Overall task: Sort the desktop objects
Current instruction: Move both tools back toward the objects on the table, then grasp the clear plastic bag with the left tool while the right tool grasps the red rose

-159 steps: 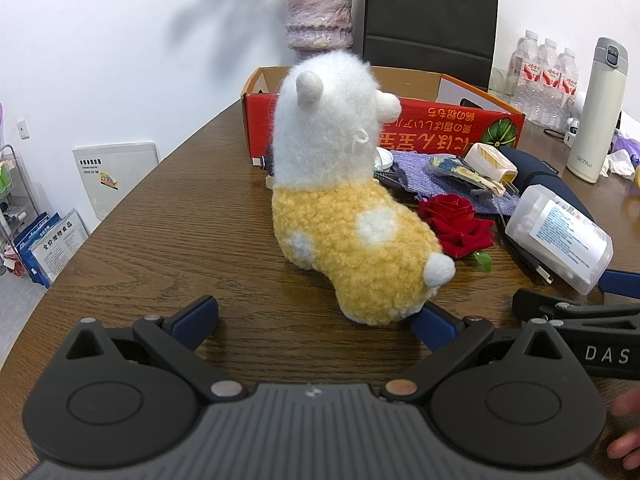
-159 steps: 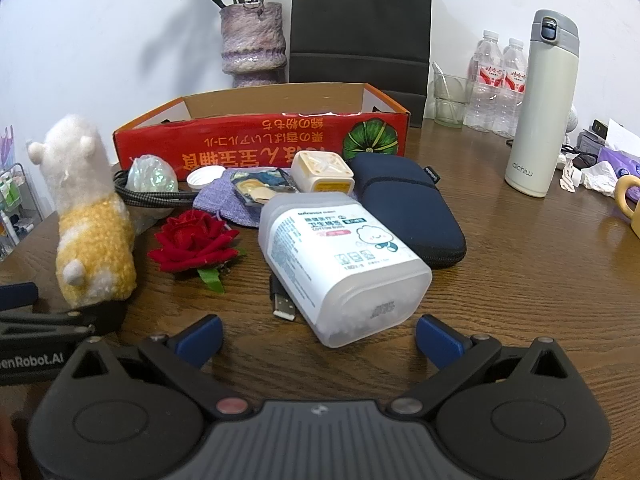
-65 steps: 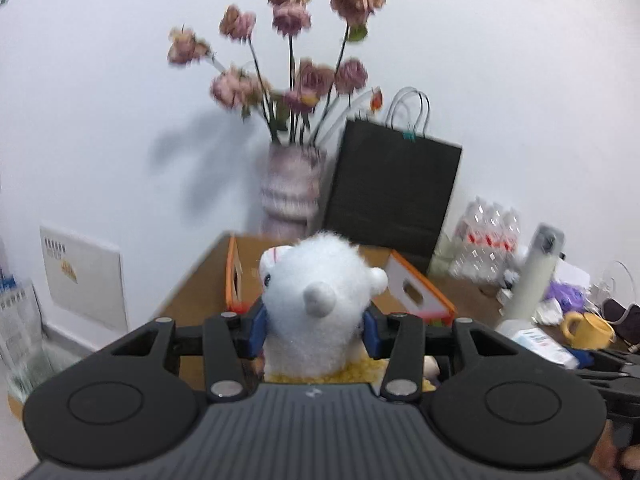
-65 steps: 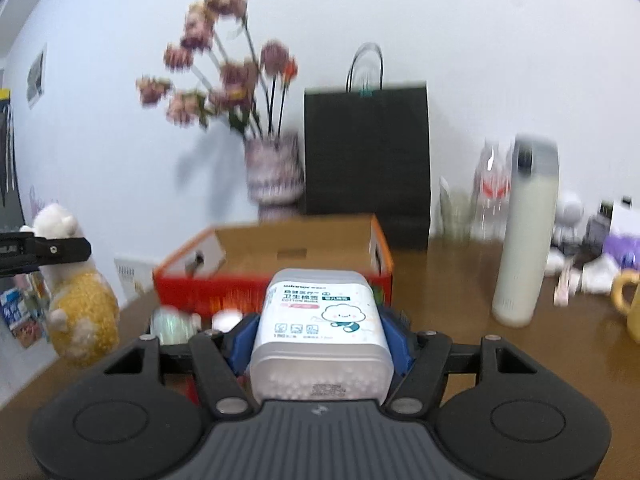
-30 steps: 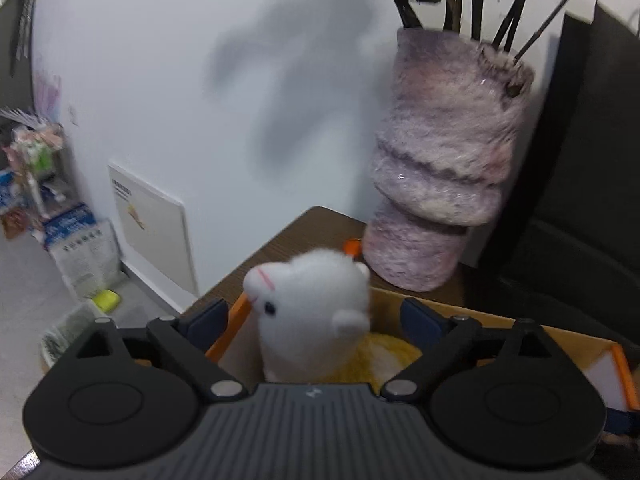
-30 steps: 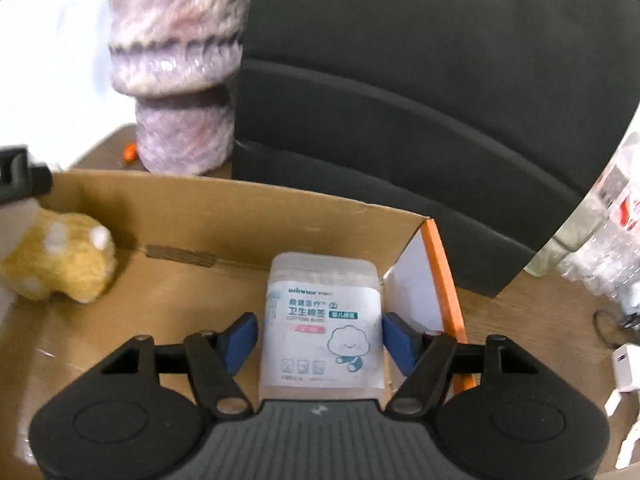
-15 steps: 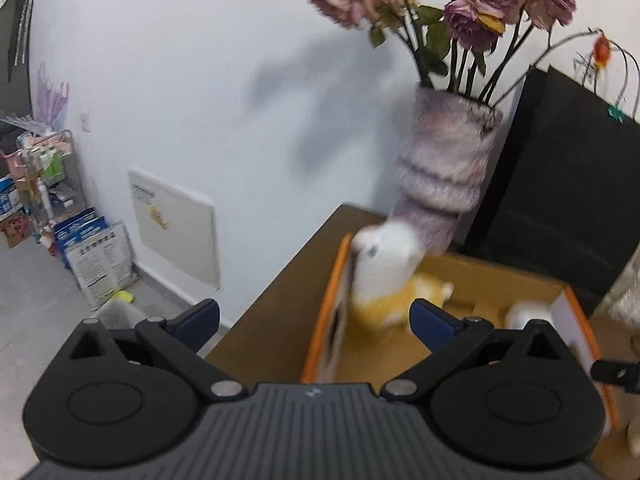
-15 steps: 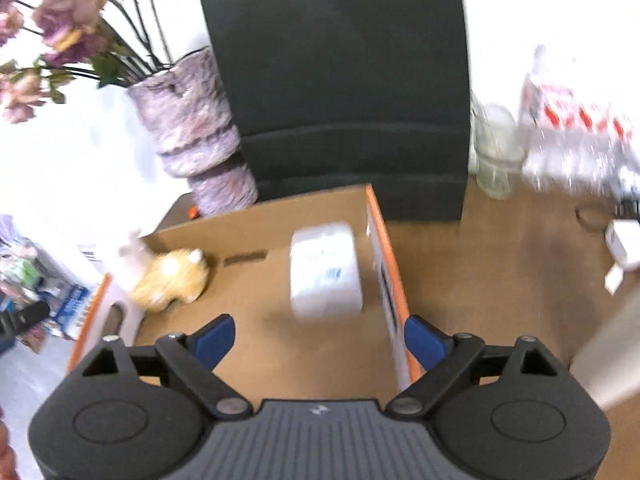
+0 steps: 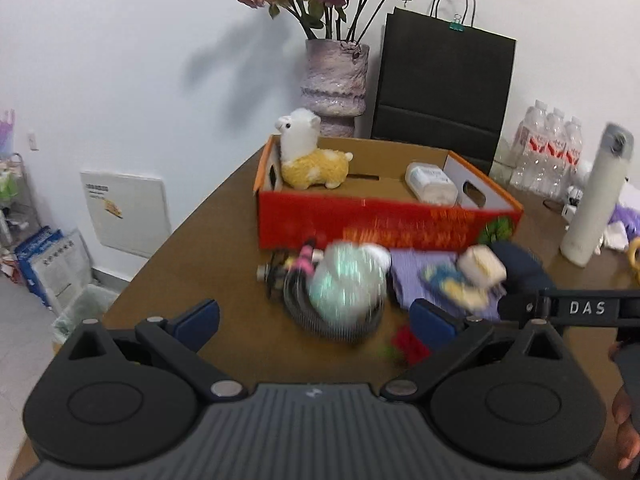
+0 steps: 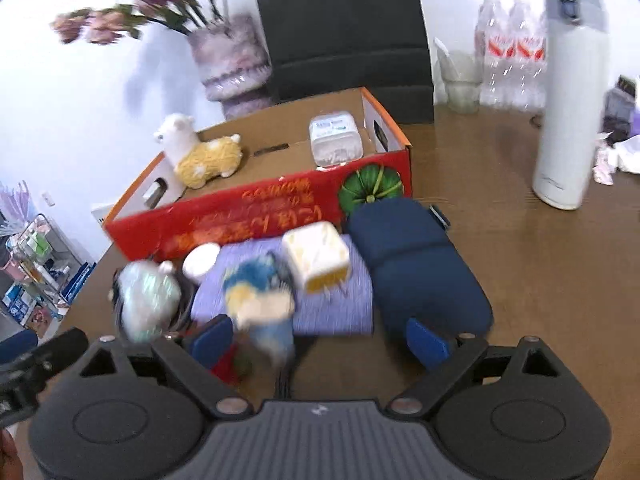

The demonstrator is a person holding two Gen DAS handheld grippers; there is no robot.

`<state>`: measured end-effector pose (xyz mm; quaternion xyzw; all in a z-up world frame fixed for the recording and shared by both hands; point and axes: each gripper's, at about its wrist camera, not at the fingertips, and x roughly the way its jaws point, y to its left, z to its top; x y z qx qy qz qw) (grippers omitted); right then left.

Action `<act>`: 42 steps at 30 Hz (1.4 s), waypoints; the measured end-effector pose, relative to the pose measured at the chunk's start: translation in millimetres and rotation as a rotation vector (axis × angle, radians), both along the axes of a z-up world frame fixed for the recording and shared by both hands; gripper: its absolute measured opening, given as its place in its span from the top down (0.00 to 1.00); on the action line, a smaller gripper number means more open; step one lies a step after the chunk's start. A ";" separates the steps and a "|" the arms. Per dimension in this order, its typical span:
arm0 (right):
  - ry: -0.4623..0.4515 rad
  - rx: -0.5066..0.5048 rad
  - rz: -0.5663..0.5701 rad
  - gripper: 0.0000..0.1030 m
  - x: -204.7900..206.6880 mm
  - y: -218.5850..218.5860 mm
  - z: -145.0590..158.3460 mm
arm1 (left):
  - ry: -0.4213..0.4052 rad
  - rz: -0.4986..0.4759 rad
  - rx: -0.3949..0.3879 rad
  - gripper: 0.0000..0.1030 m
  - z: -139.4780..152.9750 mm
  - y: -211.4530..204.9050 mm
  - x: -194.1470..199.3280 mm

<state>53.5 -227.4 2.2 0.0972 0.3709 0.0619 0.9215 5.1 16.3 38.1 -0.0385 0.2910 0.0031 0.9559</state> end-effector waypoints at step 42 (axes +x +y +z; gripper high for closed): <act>-0.160 -0.157 0.366 0.38 -36.4 64.2 -14.6 | -0.022 -0.113 0.037 0.31 -11.8 -19.8 90.0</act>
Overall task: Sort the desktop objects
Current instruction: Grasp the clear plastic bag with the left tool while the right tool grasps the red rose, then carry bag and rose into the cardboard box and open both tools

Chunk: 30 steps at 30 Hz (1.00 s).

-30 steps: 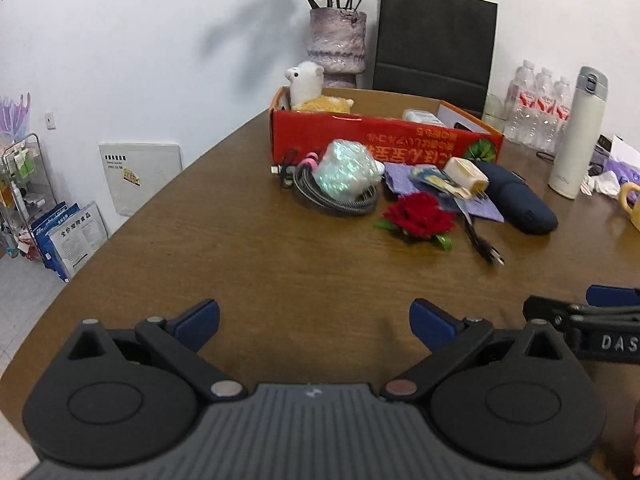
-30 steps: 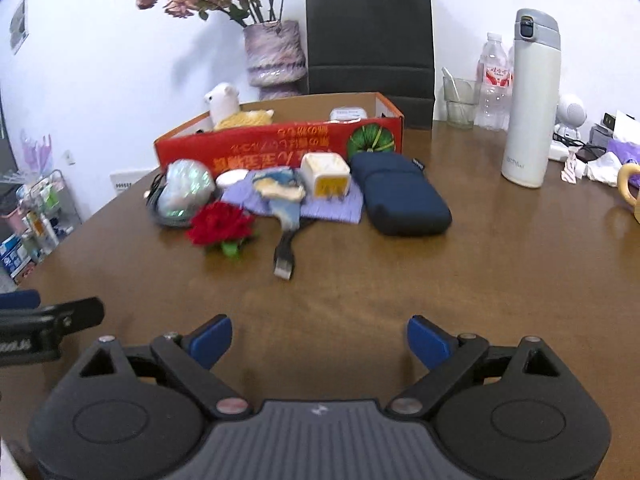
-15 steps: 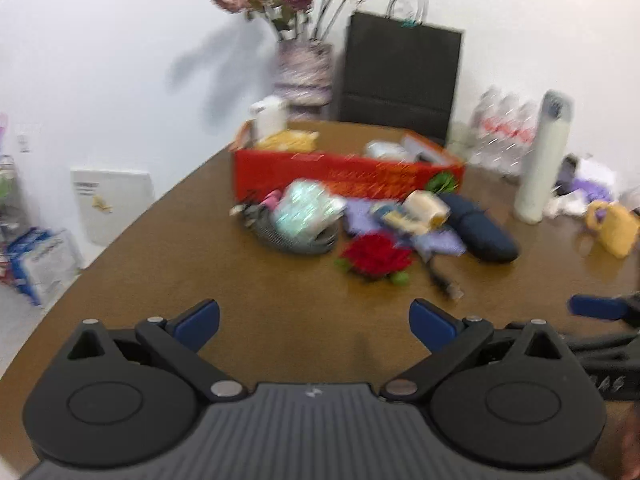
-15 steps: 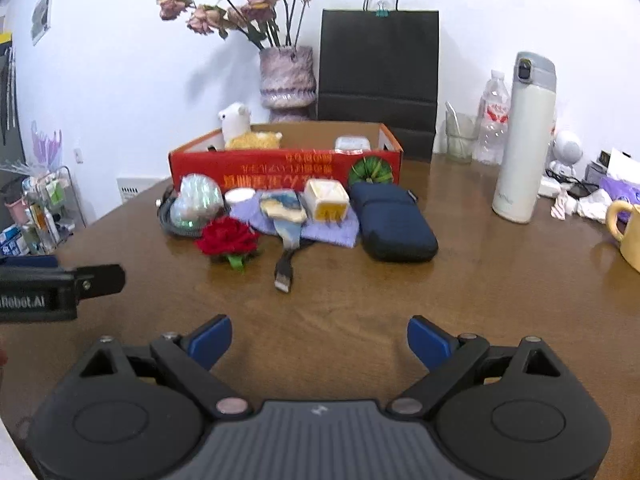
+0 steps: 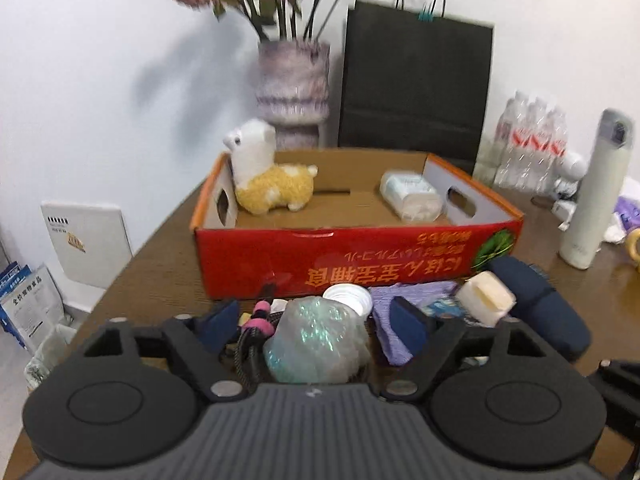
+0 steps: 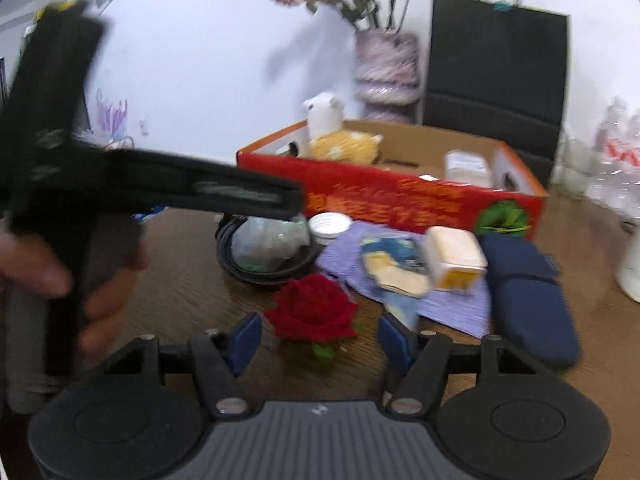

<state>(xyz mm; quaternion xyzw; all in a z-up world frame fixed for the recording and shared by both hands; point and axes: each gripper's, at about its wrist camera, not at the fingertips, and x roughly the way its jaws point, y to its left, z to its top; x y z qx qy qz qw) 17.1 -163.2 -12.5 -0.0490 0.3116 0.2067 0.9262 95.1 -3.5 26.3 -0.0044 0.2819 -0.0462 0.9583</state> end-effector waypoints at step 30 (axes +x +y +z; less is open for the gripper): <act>-0.145 0.132 -0.117 0.64 85.2 -62.7 116.3 | -0.067 -0.091 -0.103 0.75 106.0 8.3 96.3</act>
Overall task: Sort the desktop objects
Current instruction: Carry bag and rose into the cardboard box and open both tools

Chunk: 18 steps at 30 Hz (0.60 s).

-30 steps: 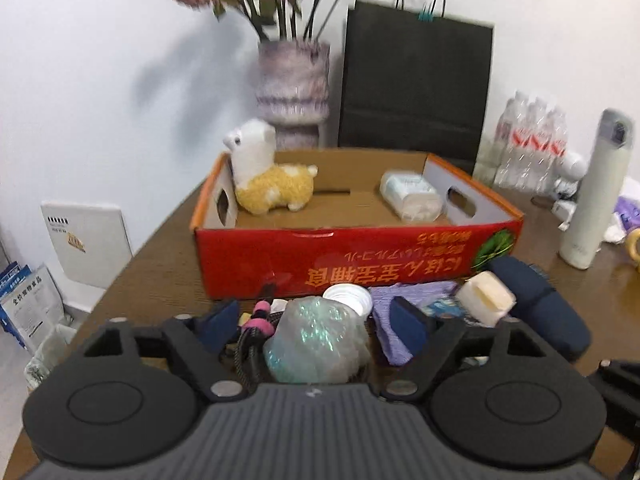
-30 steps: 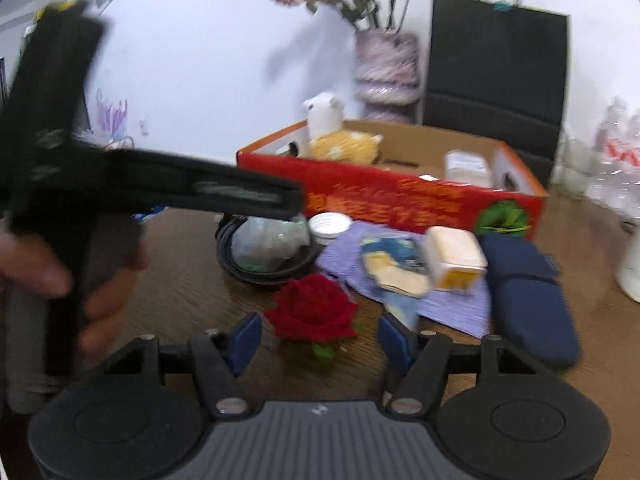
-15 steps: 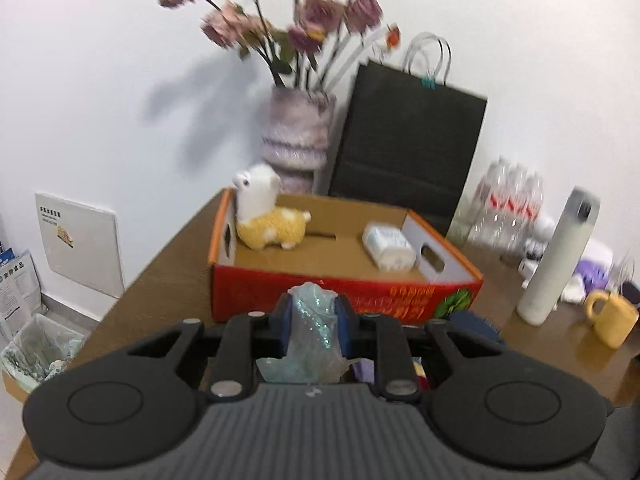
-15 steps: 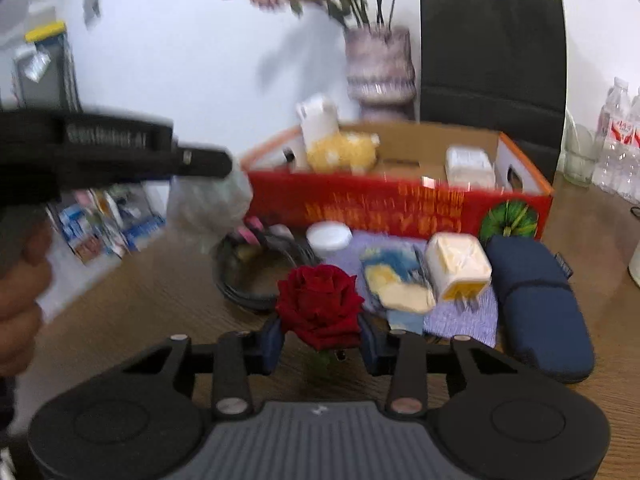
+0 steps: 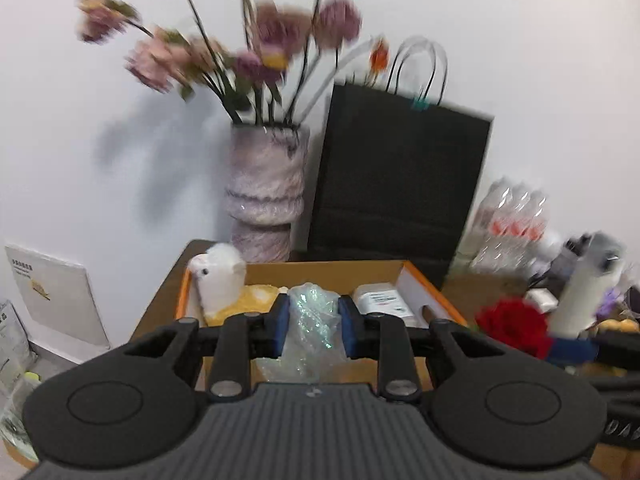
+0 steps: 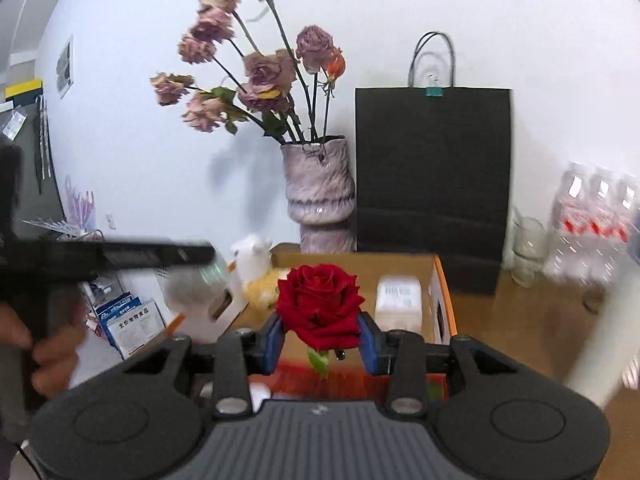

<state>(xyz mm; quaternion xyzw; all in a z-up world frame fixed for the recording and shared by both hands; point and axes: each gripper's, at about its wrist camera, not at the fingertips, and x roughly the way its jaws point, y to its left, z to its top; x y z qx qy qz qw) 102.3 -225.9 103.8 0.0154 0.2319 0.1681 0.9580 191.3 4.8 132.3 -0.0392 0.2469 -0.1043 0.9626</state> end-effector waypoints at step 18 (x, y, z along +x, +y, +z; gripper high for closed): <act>0.420 -0.190 0.031 0.60 280.1 55.9 -103.2 | 0.264 -0.027 -0.049 0.06 -84.4 -19.4 178.4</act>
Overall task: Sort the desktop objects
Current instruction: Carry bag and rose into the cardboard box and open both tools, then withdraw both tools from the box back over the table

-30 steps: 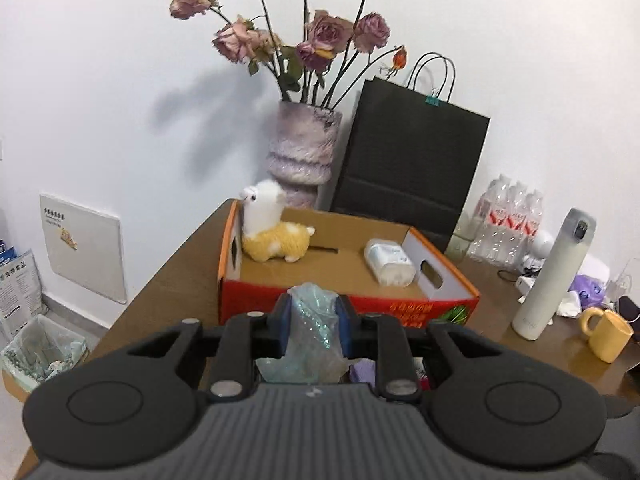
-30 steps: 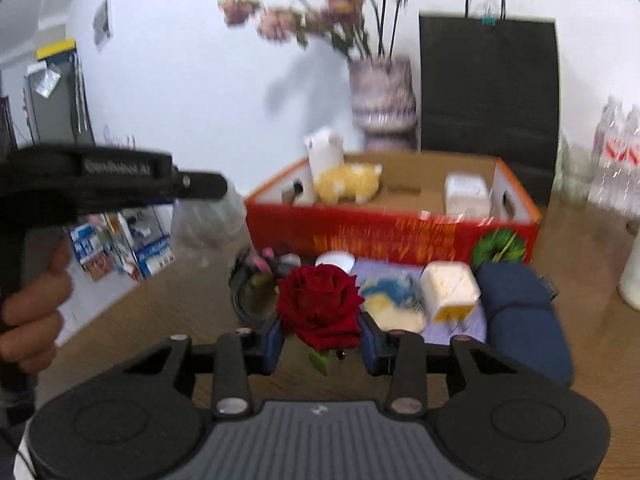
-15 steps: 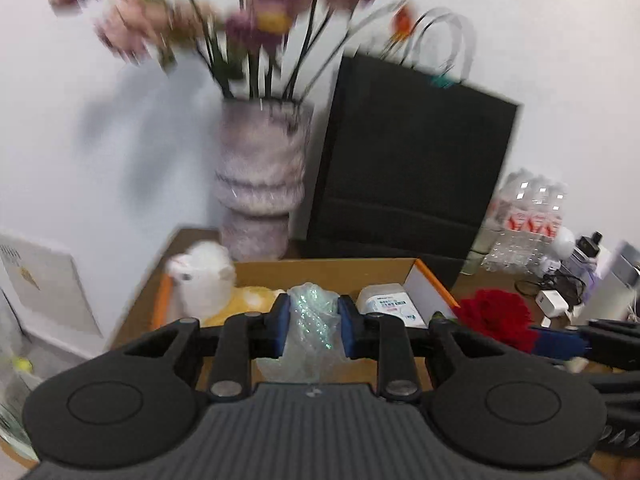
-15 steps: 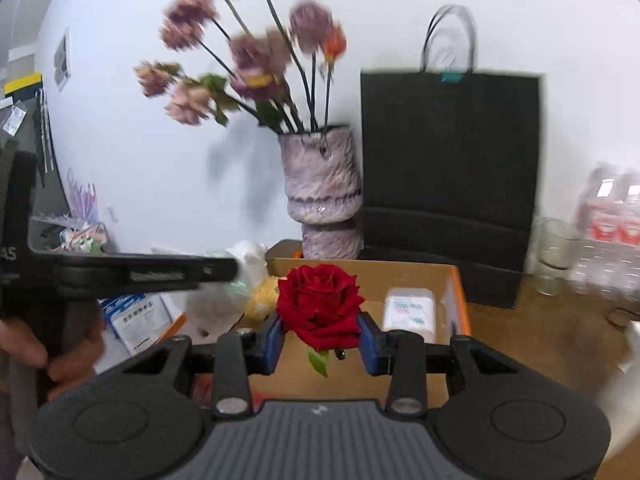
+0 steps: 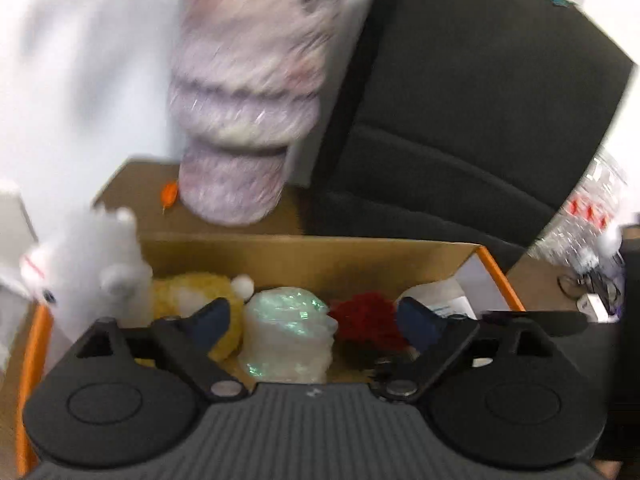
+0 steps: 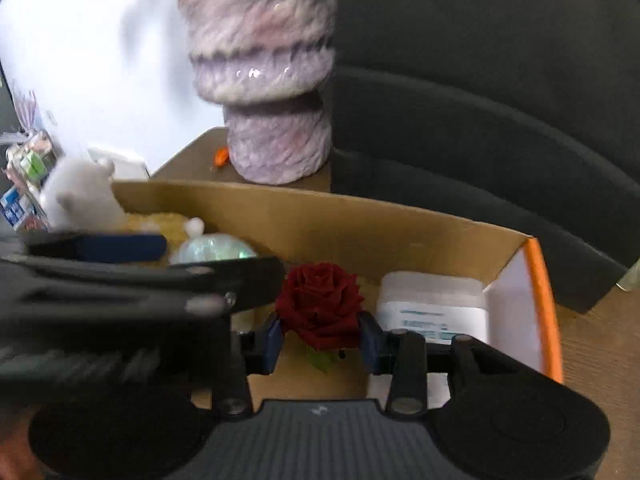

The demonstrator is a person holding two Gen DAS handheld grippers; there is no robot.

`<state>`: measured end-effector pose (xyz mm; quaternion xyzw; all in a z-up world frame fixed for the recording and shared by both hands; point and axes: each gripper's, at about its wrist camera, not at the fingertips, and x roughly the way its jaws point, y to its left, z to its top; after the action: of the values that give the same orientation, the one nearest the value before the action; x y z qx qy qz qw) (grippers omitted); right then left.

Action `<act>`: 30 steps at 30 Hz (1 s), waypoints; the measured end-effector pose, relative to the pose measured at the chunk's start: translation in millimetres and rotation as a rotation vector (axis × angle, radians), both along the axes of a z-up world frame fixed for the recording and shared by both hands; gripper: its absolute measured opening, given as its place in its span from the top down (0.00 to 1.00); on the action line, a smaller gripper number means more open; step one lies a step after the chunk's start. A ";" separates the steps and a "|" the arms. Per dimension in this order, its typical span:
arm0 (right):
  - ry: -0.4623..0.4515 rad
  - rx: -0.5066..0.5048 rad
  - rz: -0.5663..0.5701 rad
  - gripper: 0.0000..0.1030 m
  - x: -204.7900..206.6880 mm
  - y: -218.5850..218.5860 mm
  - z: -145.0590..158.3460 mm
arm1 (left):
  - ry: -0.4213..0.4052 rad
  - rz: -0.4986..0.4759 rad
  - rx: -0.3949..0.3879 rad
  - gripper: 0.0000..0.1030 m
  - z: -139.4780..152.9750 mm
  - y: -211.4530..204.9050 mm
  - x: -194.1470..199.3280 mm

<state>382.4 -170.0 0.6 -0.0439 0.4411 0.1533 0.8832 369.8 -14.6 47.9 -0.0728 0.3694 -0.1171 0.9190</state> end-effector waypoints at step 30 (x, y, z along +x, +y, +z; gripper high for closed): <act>-0.154 0.152 -0.131 0.14 -220.3 -62.8 84.9 | -0.208 0.263 0.202 0.00 72.3 46.6 -249.1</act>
<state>162.1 -232.8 85.5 0.0404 0.3611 0.1244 0.9233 120.7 31.9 120.3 -0.0155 0.2698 0.0345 0.9622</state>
